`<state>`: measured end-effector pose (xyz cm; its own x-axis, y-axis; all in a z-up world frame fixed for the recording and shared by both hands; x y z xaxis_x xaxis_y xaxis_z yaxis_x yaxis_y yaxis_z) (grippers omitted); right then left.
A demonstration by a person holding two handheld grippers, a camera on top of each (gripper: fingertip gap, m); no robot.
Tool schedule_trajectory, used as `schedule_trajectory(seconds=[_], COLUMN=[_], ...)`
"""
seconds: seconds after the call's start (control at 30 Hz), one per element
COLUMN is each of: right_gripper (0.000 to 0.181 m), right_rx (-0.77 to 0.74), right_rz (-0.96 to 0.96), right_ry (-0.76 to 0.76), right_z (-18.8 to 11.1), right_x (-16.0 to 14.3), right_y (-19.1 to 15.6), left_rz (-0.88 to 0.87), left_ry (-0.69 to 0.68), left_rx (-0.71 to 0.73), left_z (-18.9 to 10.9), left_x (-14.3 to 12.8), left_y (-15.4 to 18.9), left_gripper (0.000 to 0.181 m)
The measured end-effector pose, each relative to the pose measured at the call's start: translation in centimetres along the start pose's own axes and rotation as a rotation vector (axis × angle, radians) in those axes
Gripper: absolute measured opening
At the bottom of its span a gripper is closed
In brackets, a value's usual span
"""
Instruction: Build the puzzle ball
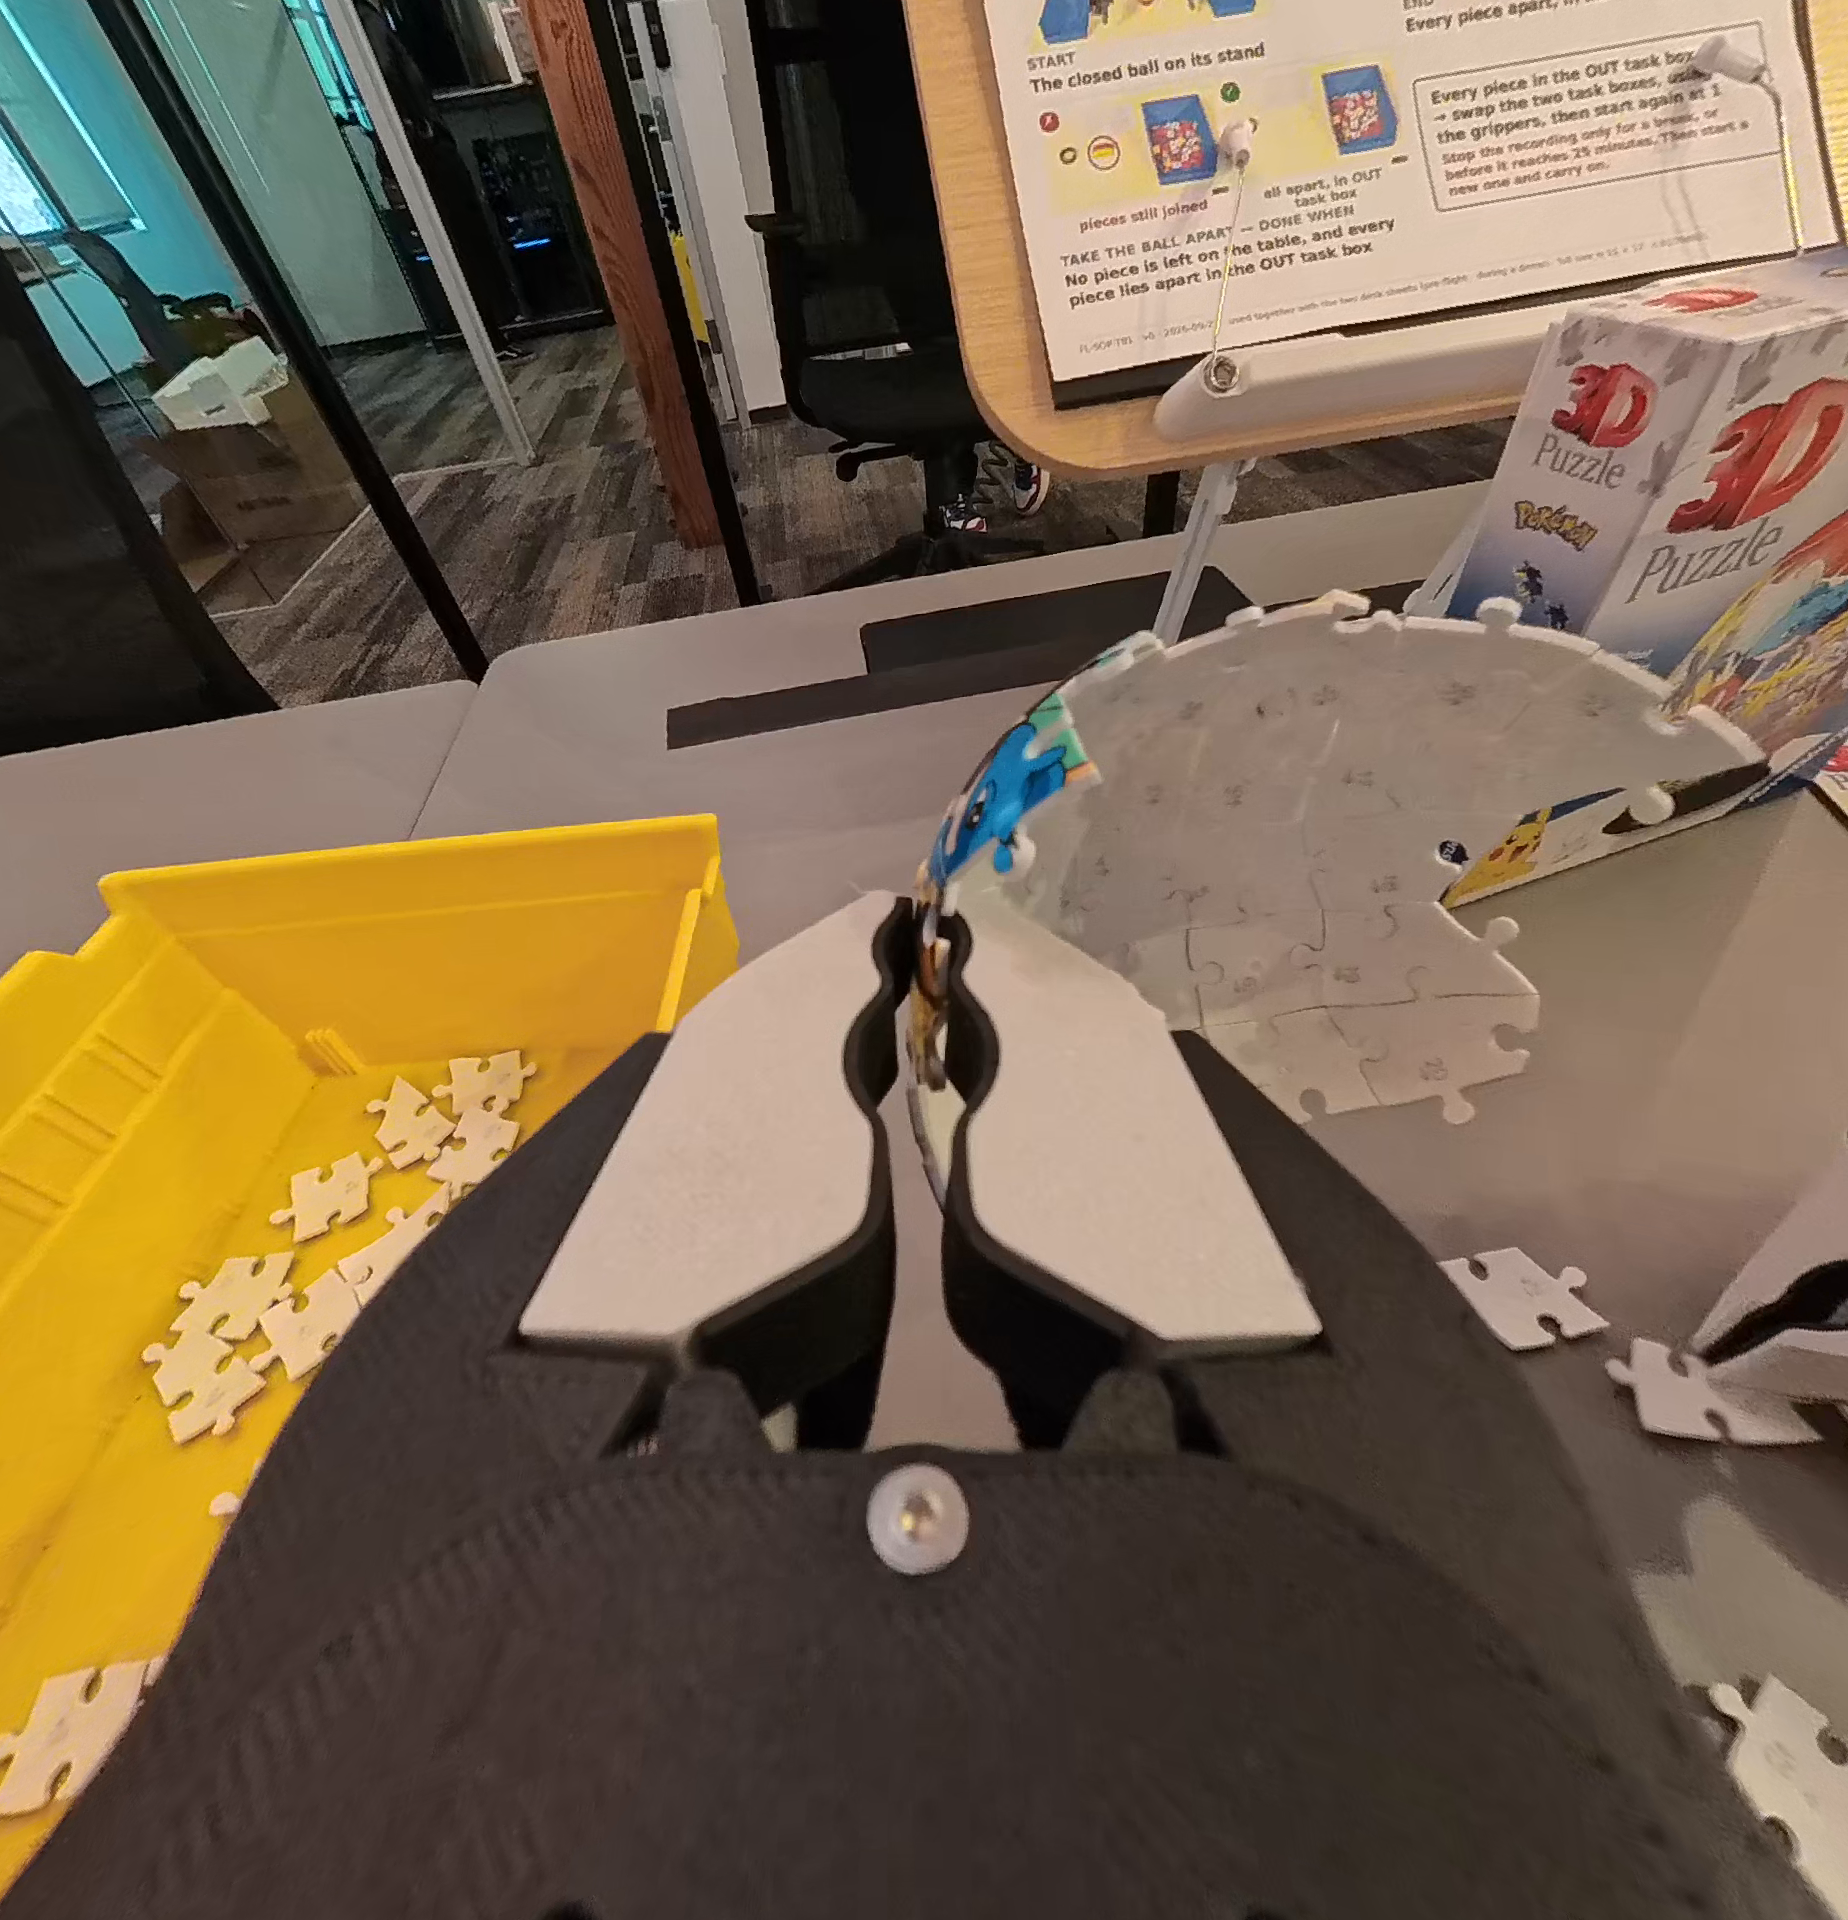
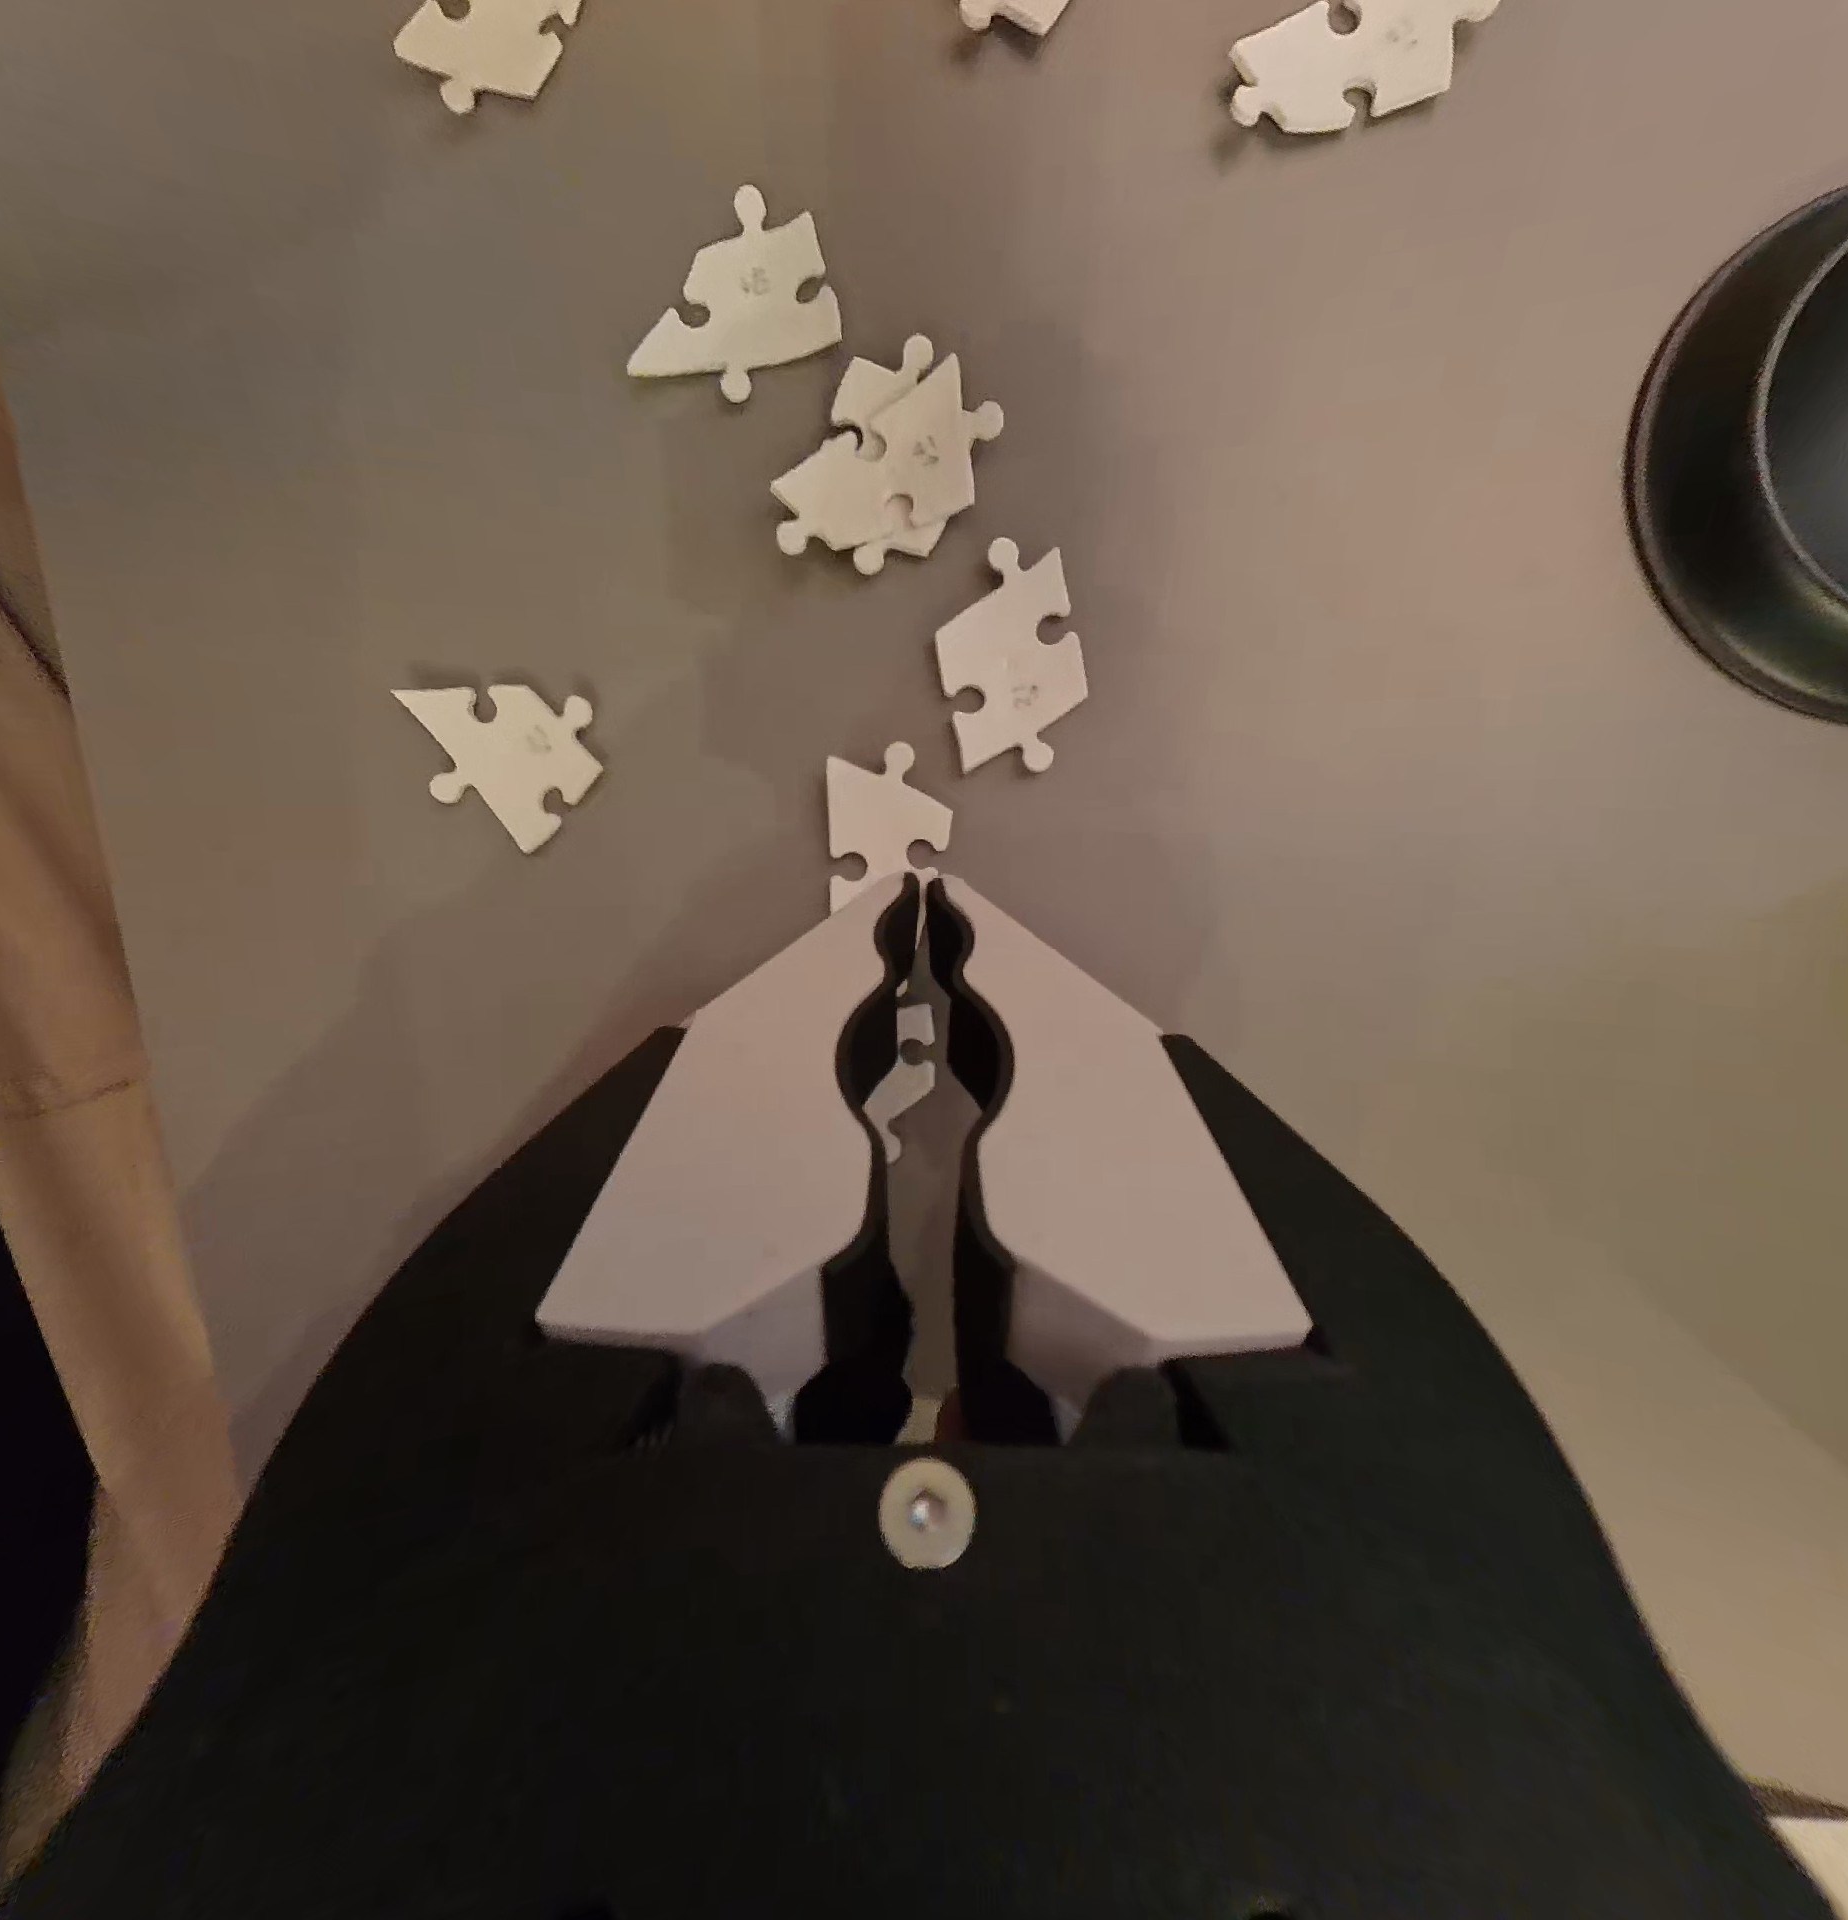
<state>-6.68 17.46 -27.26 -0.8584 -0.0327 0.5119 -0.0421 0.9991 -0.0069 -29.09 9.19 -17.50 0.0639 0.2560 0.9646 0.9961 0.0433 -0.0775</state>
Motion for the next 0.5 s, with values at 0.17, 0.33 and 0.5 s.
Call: schedule_trajectory(seconds=[0.17, 0.33, 0.5], right_gripper=[0.000, 0.007, 0.020], right_rx=[0.005, -0.035, -0.023], right_rz=[0.012, 0.034, -0.013], right_ry=[0.033, 0.117, 0.106], right_z=[0.4, -0.4, 0.4], right_x=[0.4, 1.2, 2.5], right_y=[-0.6, 0.7, 2.2], left_rz=[-0.003, -0.004, -0.003], left_ry=[-0.003, 0.002, 0.004], left_rx=[-0.006, -0.007, -0.007], left_z=[0.1, 0.1, 0.1], left_x=[-0.1, 0.0, 0.1], left_y=[0.1, 0.1, 0.1], left_gripper=[0.003, 0.003, 0.003])
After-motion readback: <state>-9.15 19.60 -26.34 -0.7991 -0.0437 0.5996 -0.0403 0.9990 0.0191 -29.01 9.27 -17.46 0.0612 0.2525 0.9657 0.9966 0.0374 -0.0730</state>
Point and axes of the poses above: each gripper's, where its closed fingertips meet, z out along the fingers, x out of its top, y = z × x across the jaws, the point moved 9 cm from there along -z, back along the fingers, and after that the axes turned 6 degrees about -x, right-handed, at the moved point
